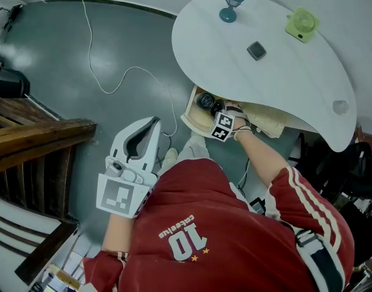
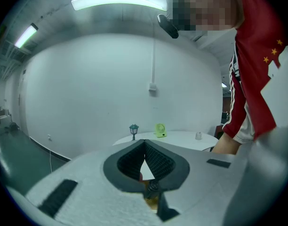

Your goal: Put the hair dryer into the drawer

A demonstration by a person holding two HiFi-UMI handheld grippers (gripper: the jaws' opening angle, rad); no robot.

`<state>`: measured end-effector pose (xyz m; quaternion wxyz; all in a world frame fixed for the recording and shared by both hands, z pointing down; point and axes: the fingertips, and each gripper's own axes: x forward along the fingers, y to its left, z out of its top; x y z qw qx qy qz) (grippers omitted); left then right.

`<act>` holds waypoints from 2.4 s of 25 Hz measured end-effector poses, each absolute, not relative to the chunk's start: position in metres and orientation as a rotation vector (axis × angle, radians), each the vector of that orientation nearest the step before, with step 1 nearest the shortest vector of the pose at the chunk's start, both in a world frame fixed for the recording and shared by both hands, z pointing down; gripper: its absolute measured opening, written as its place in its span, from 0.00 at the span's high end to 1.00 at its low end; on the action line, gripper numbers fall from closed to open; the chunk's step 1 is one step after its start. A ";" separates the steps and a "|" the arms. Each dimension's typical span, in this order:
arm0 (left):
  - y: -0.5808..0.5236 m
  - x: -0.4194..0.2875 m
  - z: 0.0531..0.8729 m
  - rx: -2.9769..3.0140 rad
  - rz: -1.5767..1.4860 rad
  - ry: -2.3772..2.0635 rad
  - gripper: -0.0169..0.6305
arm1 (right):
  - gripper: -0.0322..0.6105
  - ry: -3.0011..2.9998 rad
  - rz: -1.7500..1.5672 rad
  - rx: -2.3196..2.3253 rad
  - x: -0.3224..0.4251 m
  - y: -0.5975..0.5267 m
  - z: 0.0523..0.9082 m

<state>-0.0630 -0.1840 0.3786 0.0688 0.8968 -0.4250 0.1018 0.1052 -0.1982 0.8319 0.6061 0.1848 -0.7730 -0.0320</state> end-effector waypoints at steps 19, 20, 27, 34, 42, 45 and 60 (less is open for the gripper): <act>-0.173 -0.071 0.398 2.598 0.411 -1.267 0.98 | 0.52 -1.549 0.038 0.434 0.123 -0.216 0.882; -0.173 -0.072 0.398 2.607 0.412 -1.273 0.98 | 0.52 -1.546 0.048 0.442 0.123 -0.217 0.884; -0.172 -0.074 0.405 2.562 0.421 -1.269 0.98 | 0.48 -1.548 0.126 0.425 0.125 -0.211 0.897; -0.173 -0.065 0.404 2.578 0.401 -1.237 0.98 | 0.47 -1.604 0.171 0.337 0.121 -0.197 0.884; -0.174 -0.059 0.400 2.592 0.381 -1.225 0.98 | 0.48 -1.627 0.175 0.240 0.125 -0.182 0.869; -0.173 -0.060 0.400 2.590 0.381 -1.230 0.98 | 0.49 -1.621 0.191 0.264 0.123 -0.184 0.871; -0.175 -0.062 0.408 2.569 0.414 -1.239 0.98 | 0.56 -1.583 0.343 0.493 0.127 -0.203 0.877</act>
